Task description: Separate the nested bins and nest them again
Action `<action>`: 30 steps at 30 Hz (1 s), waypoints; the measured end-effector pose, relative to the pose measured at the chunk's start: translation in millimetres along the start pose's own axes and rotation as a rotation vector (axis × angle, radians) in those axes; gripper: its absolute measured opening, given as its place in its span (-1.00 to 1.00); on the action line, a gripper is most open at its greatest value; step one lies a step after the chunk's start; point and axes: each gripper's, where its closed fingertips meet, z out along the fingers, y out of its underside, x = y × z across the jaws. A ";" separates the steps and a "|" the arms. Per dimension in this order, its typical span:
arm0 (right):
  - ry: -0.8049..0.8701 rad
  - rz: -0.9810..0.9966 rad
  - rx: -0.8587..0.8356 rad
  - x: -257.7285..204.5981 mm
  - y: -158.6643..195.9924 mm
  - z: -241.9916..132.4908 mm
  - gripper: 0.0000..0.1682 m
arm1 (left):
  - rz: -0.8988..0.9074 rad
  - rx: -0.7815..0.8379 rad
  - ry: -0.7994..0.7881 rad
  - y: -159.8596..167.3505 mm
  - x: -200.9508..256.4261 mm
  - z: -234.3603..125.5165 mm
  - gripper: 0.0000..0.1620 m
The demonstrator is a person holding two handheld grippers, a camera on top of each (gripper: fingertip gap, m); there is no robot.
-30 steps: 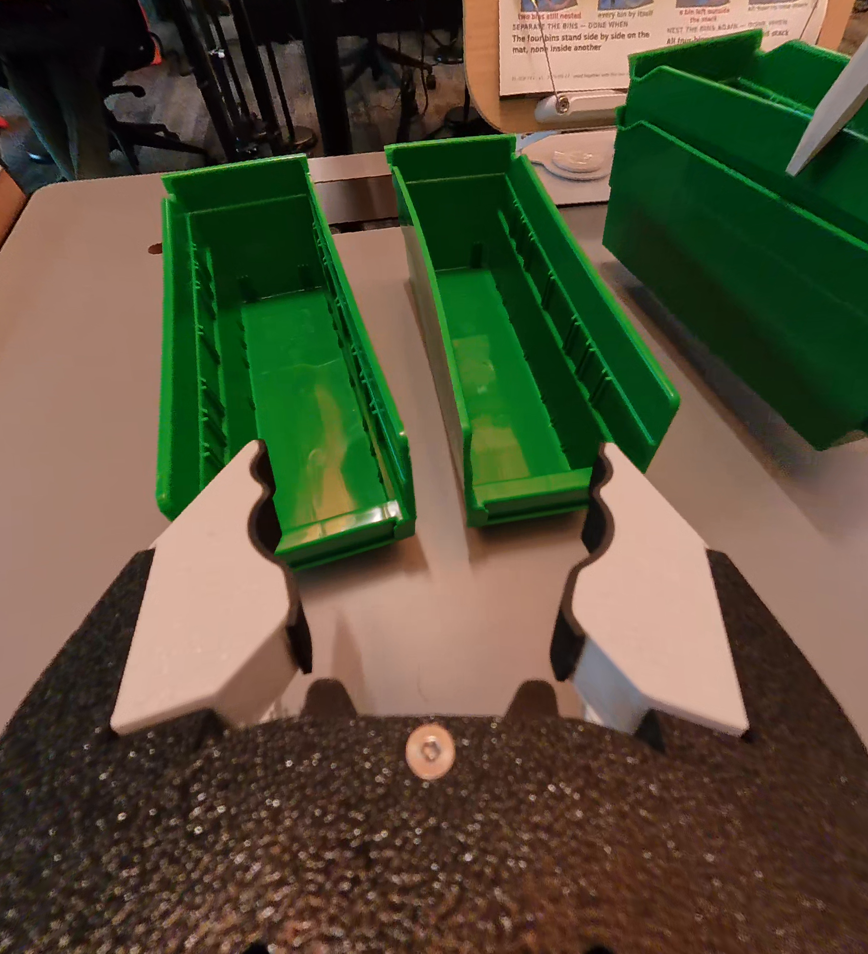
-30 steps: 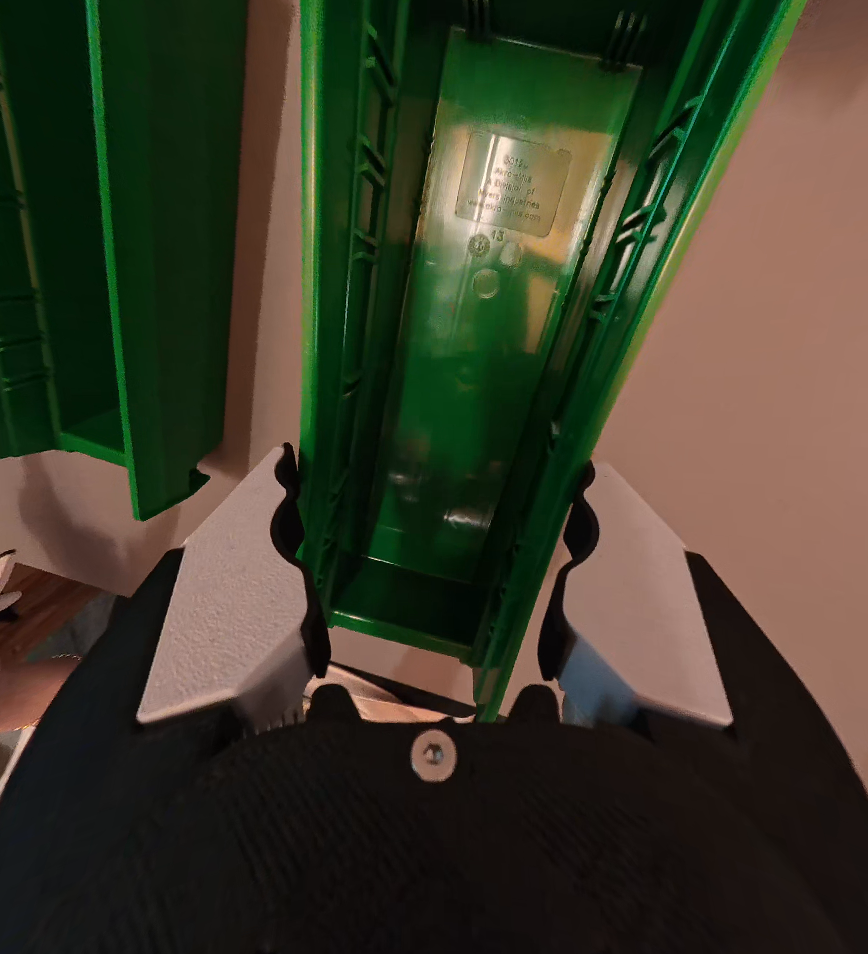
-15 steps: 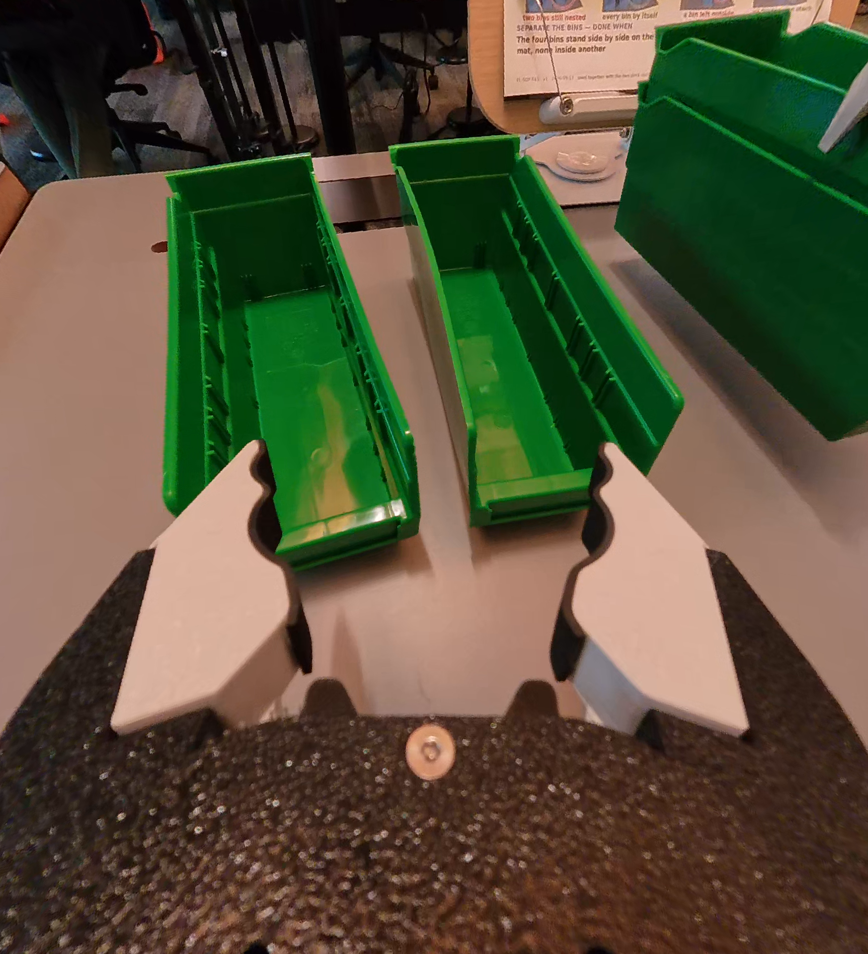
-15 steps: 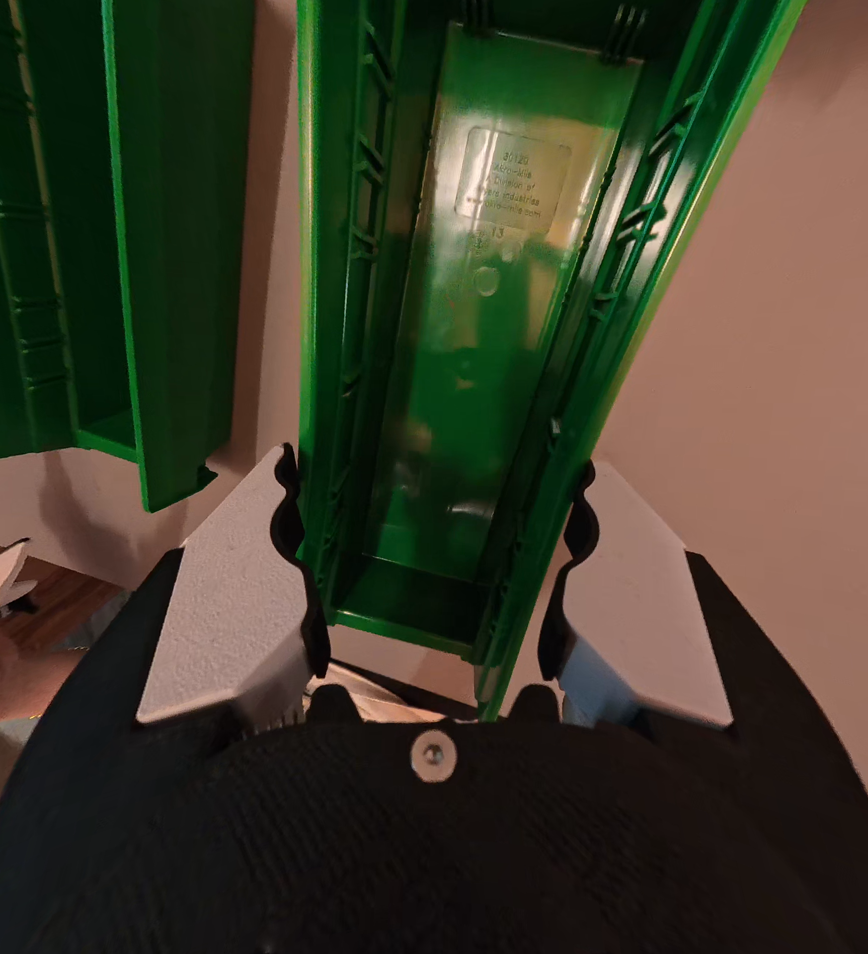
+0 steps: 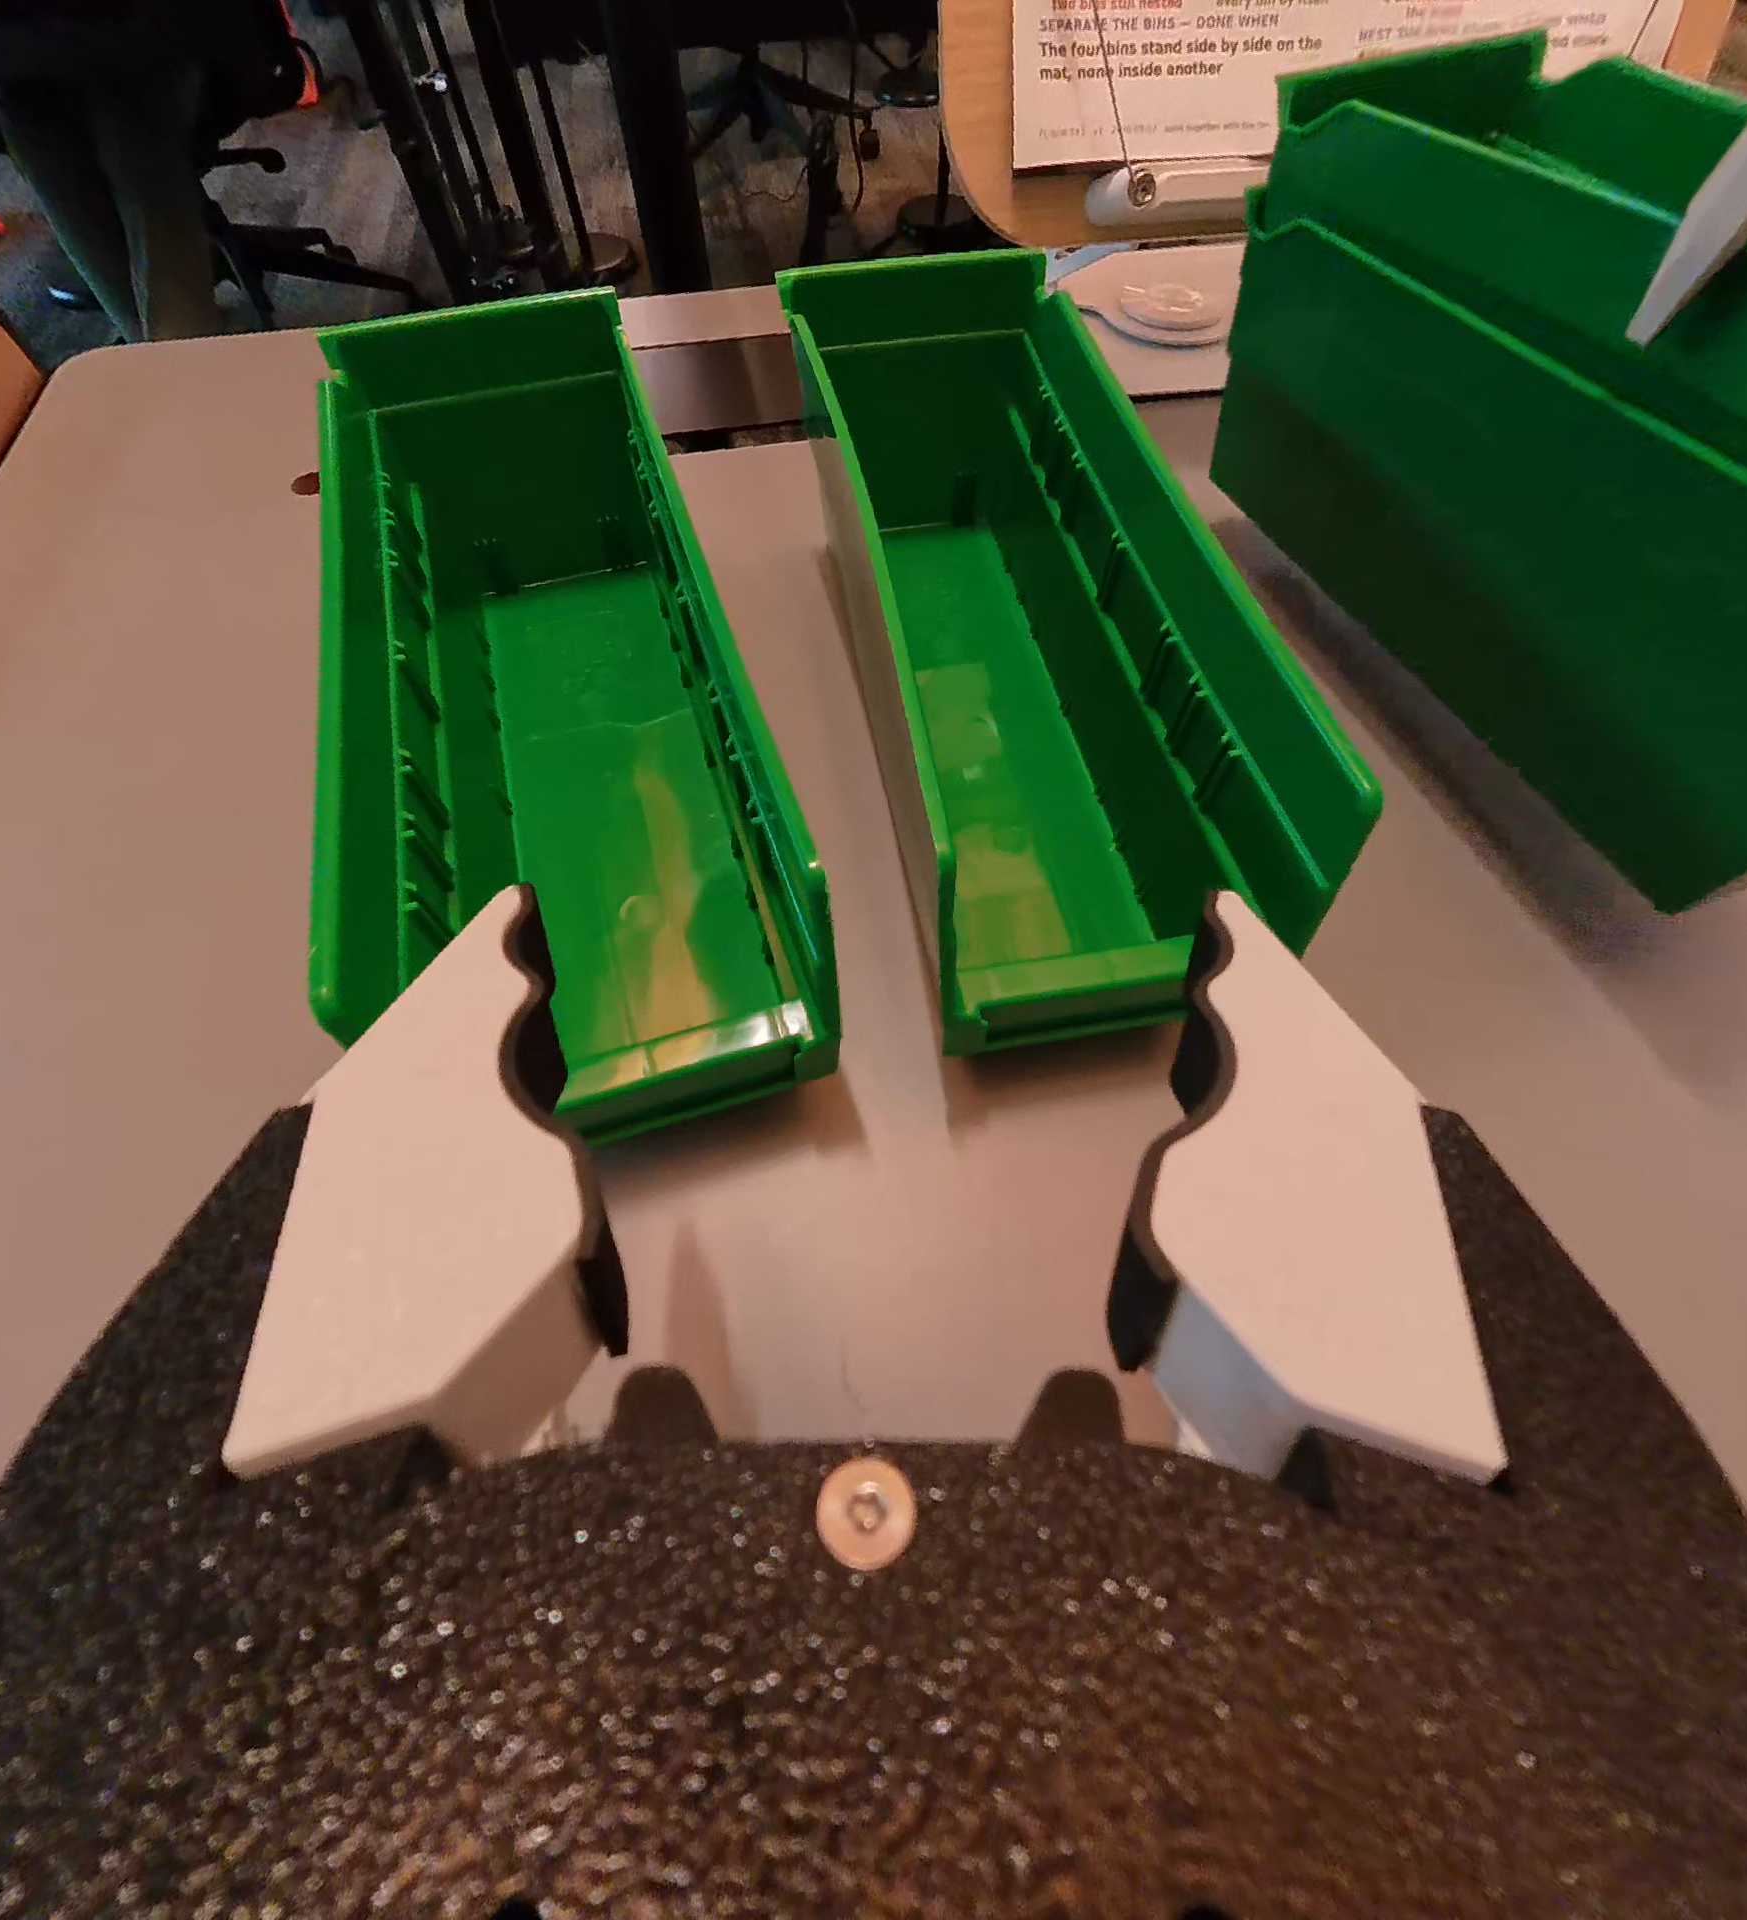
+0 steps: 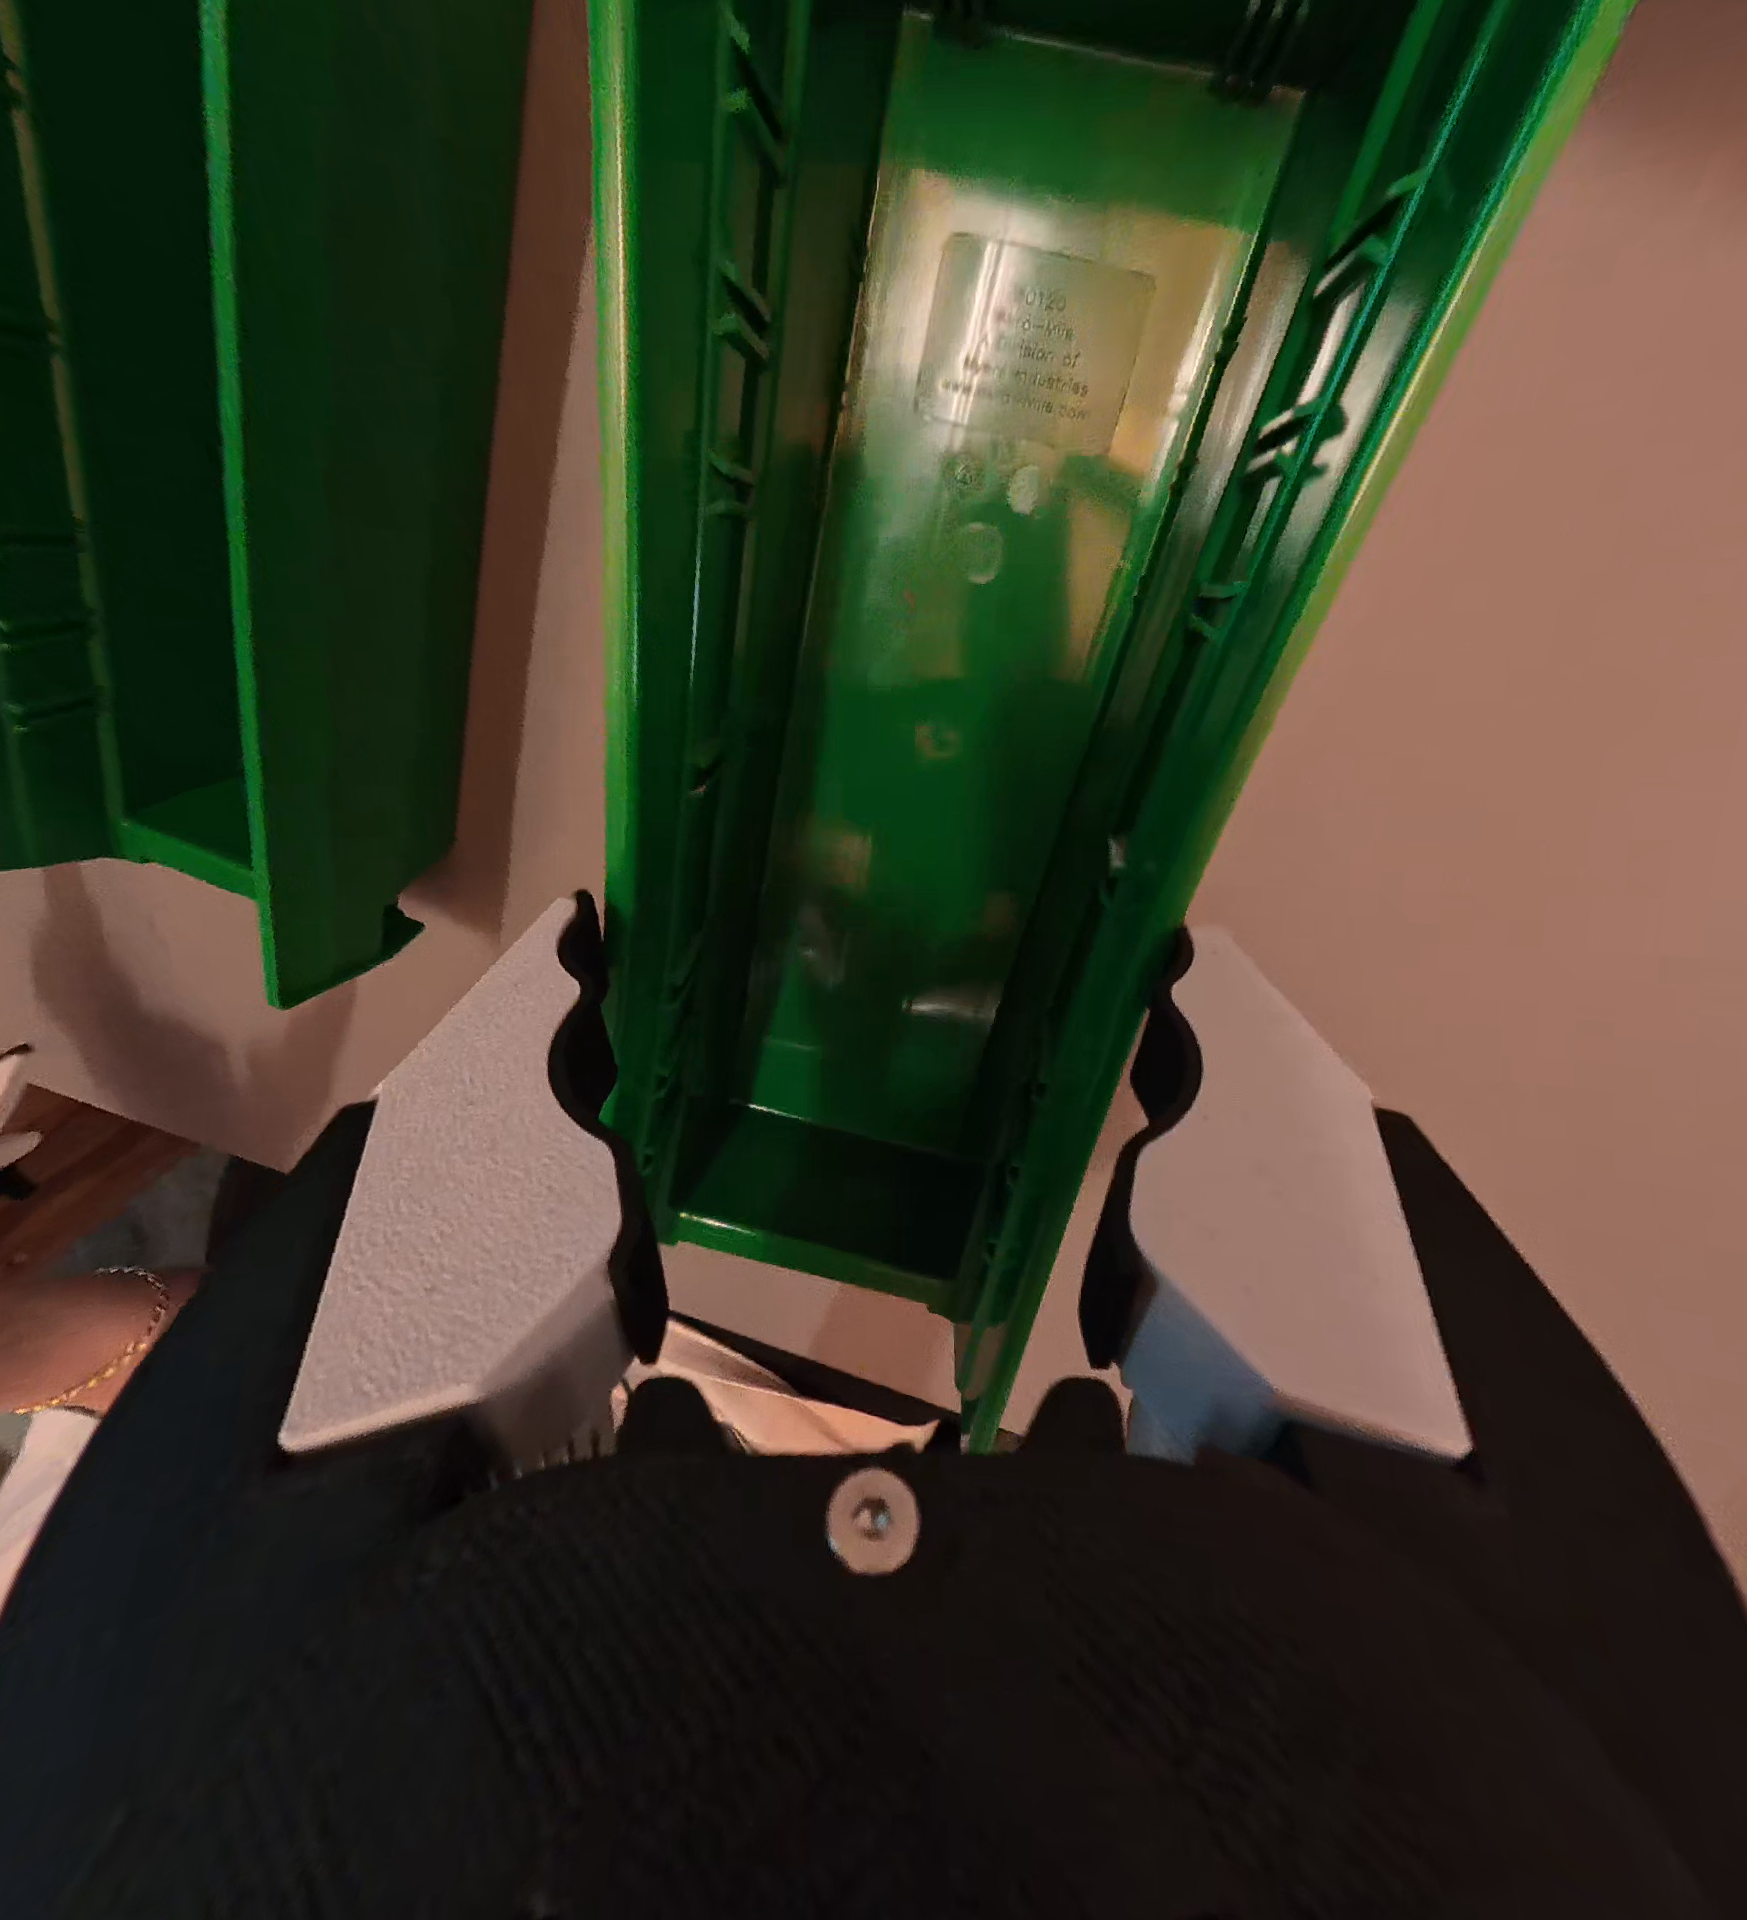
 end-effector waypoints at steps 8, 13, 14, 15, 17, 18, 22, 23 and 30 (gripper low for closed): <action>-0.089 0.039 0.064 5.3 -4.5 -2.4 0.20 | -0.007 0.005 0.005 -0.4 -0.4 -0.1 0.47; -0.041 0.045 0.066 17.3 -4.6 -8.1 0.19 | 0.005 -0.010 0.003 2.5 2.1 2.8 0.47; -0.045 0.046 0.060 16.7 -3.2 -7.5 0.18 | 0.007 -0.010 0.005 2.3 2.8 2.8 0.47; -0.042 0.038 0.056 16.5 -2.1 -5.9 0.18 | 0.007 -0.010 0.005 2.2 3.4 3.0 0.47; -0.043 0.026 0.061 16.7 -2.6 -3.4 0.18 | 0.009 -0.010 0.006 2.1 4.4 3.5 0.47; -0.047 0.023 0.061 15.5 -2.7 -1.5 0.17 | 0.010 -0.012 0.008 2.7 5.1 3.7 0.47; -0.025 -0.017 0.053 14.9 -3.7 0.4 0.18 | 0.015 -0.017 0.004 3.7 5.0 4.1 0.47; -0.025 -0.001 0.048 14.0 -3.0 0.6 0.17 | 0.013 -0.018 0.005 4.0 4.9 4.3 0.47; -0.032 0.008 0.054 15.2 -5.3 -2.0 0.18 | 0.014 -0.035 0.003 8.1 3.0 6.6 0.47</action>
